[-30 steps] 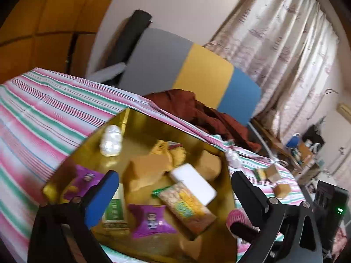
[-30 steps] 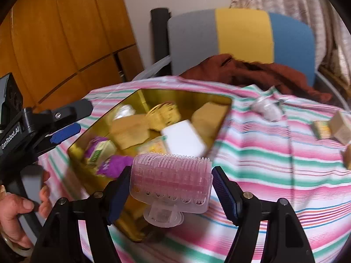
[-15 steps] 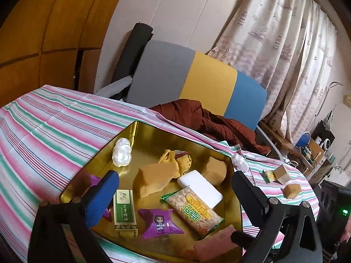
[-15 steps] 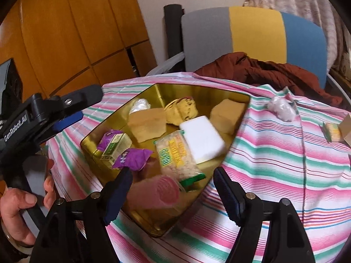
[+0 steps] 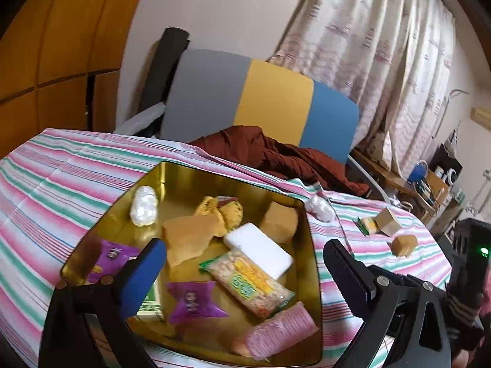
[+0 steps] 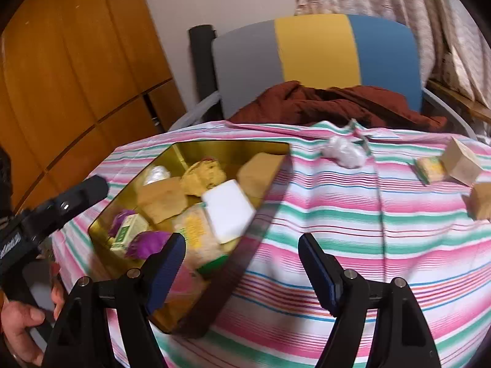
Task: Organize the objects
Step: 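Move right tool to the tan sponge beside the cream box and grasp it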
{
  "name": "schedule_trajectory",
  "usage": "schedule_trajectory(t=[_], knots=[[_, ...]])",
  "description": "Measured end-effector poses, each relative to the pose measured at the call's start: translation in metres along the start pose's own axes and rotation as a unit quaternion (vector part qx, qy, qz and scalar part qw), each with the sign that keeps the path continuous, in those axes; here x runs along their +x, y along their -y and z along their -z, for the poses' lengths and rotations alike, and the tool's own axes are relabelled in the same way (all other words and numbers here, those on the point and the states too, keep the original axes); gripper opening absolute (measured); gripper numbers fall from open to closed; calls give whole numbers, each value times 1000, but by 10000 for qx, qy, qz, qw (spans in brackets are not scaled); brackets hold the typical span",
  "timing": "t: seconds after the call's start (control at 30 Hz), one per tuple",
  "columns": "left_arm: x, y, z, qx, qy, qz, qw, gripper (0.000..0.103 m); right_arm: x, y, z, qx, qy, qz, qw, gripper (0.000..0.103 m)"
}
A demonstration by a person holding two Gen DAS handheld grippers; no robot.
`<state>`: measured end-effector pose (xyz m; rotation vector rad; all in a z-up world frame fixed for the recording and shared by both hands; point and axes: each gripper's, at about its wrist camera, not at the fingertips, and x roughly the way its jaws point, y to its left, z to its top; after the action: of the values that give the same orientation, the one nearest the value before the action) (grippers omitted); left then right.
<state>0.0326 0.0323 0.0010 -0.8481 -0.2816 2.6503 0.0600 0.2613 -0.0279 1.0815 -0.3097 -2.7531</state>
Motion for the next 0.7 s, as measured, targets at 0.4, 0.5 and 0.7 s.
schedule_trajectory(t=[0.4, 0.5, 0.7], knots=[[29, 69, 12, 793, -601, 494, 9938, 103, -5, 79, 8, 741, -105, 614, 9953, 77], [35, 87, 16, 986, -735, 623, 9904, 103, -9, 100, 10, 893, -97, 808, 9927, 77], [44, 117, 24, 1328, -916, 840, 9833, 103, -18, 148, 16, 1092, -46, 1345, 9849, 77]])
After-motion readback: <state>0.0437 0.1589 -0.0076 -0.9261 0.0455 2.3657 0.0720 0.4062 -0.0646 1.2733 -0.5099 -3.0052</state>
